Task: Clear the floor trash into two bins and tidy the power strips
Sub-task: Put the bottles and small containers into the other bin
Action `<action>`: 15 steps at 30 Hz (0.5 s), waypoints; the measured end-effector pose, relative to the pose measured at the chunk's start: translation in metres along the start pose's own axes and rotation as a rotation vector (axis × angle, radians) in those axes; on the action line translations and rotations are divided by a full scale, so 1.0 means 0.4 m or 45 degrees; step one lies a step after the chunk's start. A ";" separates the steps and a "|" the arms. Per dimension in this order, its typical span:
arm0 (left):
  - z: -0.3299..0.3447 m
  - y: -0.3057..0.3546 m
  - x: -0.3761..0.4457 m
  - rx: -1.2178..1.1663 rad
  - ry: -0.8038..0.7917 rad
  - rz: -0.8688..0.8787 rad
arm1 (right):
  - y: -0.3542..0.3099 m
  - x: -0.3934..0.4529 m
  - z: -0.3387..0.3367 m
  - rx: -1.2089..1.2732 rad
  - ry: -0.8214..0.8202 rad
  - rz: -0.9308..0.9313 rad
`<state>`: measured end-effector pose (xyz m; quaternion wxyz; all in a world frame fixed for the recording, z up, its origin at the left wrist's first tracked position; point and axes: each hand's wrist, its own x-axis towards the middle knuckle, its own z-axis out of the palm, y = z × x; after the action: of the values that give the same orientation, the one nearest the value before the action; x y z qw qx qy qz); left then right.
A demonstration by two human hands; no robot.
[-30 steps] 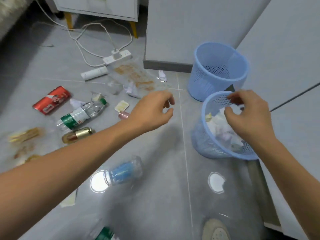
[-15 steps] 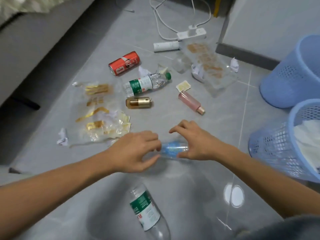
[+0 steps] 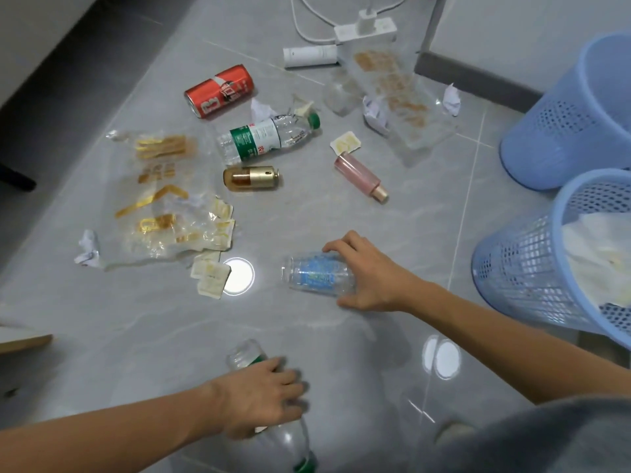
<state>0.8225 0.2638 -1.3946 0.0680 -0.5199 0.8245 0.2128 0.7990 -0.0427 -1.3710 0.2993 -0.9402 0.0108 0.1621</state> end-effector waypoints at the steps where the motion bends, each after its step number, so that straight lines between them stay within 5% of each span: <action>1: -0.002 -0.008 0.002 -0.047 0.050 -0.030 | 0.000 -0.003 -0.002 0.018 0.017 -0.003; 7: -0.160 -0.124 0.015 -0.345 0.290 -0.267 | 0.005 -0.020 -0.075 0.040 0.154 0.025; 15: -0.479 -0.202 0.022 -0.635 0.648 -0.620 | -0.068 -0.148 -0.388 0.201 0.465 0.323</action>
<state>0.9112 0.1457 -1.2476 -0.2171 -0.7357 0.5917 0.2482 0.7924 -0.1129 -1.2180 0.3423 -0.9187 0.1954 0.0244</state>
